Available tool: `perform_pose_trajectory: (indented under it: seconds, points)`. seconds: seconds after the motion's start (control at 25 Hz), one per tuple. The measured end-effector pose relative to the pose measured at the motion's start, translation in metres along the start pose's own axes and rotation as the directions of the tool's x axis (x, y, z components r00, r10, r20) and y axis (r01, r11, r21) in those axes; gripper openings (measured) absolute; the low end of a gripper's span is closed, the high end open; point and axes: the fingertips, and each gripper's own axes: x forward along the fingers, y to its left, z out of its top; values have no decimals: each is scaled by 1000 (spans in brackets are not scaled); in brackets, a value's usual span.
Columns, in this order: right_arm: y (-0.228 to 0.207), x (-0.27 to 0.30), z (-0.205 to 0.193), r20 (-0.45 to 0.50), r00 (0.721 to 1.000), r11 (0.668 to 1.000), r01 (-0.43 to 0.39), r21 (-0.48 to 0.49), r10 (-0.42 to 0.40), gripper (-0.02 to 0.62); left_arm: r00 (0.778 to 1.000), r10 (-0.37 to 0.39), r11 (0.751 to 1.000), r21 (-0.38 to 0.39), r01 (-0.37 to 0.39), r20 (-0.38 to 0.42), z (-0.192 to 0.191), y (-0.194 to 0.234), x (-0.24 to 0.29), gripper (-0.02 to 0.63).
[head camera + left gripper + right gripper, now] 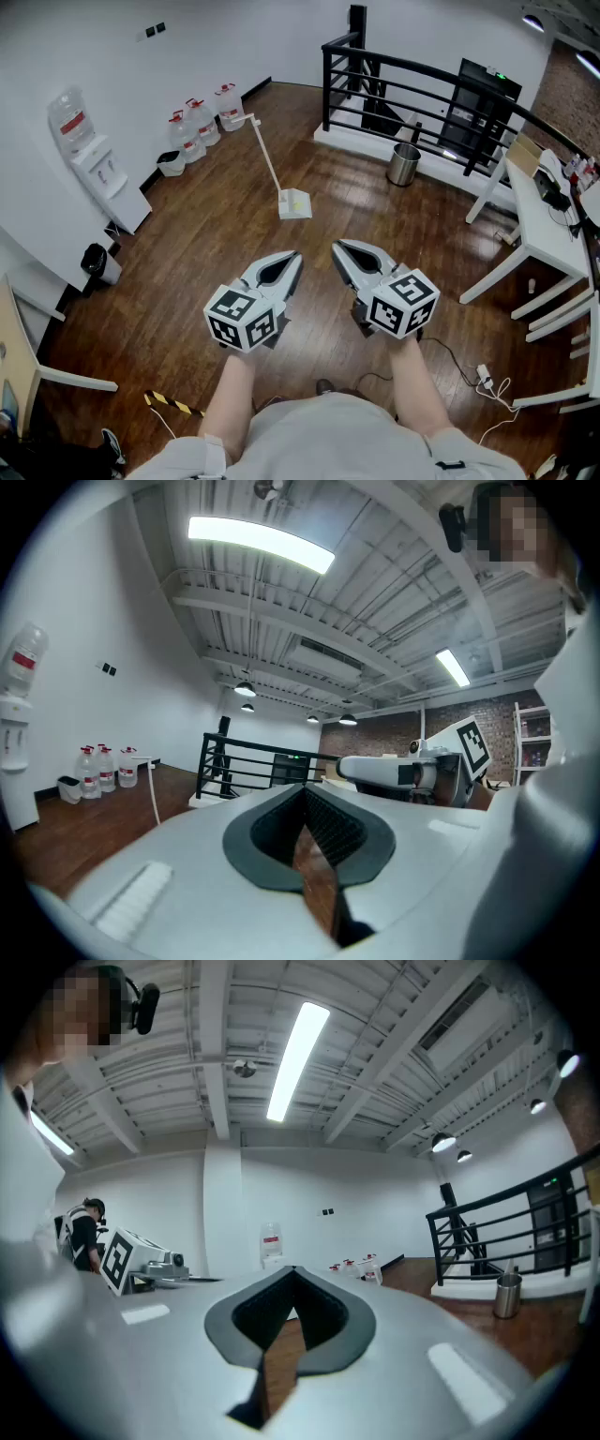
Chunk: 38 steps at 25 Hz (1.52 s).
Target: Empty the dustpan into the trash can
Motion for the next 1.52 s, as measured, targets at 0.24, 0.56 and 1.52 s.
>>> perform_pose_trajectory:
  seconds: [0.24, 0.56, 1.52]
  points:
    - [-50, 12, 18, 23, 1000, 1000, -13, 23, 12, -2, 1000, 18, 1000, 12, -18, 6, 14, 11, 42, 5]
    - [-111, 94, 11, -12, 1000, 1000, 2, -15, -2, -2, 999, 41, 999, -9, -41, 4, 8, 100, 92, 5]
    - [-309, 397, 42, -45, 996, 997, 71, -18, -72, -2, 997, 17, 1000, -13, -18, -75, 50, 410, 292, 5]
